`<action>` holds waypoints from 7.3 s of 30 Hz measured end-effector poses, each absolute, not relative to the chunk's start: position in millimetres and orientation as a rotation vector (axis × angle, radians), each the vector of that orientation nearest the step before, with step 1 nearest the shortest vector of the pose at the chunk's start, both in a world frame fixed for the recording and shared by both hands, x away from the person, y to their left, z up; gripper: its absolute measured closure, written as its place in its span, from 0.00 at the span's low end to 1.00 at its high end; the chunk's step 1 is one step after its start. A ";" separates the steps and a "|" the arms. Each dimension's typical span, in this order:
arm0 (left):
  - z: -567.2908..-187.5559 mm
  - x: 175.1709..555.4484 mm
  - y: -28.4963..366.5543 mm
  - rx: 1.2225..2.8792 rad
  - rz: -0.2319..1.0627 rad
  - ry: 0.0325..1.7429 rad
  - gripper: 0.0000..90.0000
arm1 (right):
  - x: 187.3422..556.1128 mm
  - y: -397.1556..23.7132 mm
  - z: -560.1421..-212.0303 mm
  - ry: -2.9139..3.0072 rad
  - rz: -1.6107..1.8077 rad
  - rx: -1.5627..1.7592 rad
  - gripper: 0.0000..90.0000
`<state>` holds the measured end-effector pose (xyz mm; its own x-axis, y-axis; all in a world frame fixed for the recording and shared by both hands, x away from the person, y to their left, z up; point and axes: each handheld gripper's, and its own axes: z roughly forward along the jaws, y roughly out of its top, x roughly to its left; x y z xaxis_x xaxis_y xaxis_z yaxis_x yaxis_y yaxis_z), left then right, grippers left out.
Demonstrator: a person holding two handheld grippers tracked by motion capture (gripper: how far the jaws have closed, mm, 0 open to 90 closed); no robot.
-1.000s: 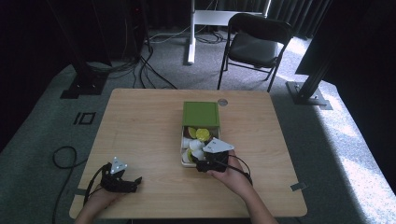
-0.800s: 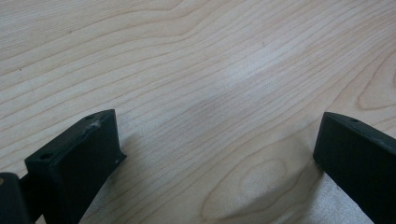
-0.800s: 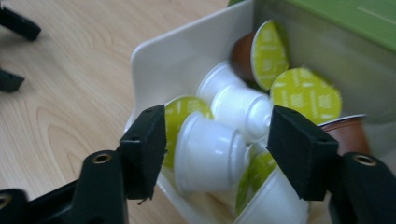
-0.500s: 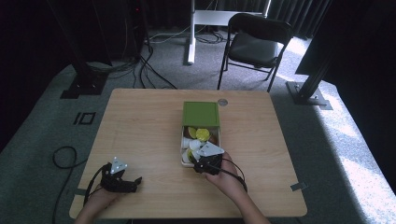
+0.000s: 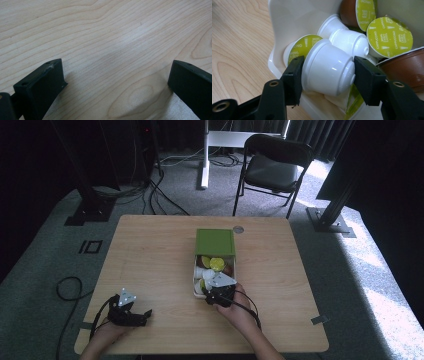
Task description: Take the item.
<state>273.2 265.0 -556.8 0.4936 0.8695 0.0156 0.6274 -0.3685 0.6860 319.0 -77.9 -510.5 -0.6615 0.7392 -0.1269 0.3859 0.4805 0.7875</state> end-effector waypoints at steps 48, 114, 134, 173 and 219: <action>-556.9 273.3 265.0 2.117 0.507 1.225 0.02 | 341.2 -136.9 -436.1 2.005 1.274 0.942 0.50; -556.8 273.2 264.9 2.117 0.506 1.226 0.02 | 416.9 -216.1 -554.3 1.971 1.070 1.325 0.49; -556.8 273.2 264.9 2.117 0.506 1.227 0.02 | 396.3 -240.0 -518.8 2.036 1.151 1.184 0.26; -556.8 273.2 264.8 2.116 0.505 1.228 0.02 | 316.7 -287.5 -543.6 2.526 1.314 0.753 0.14; -556.9 273.1 264.8 2.116 0.506 1.228 0.02 | 289.4 -313.6 -561.5 2.671 1.147 0.595 0.13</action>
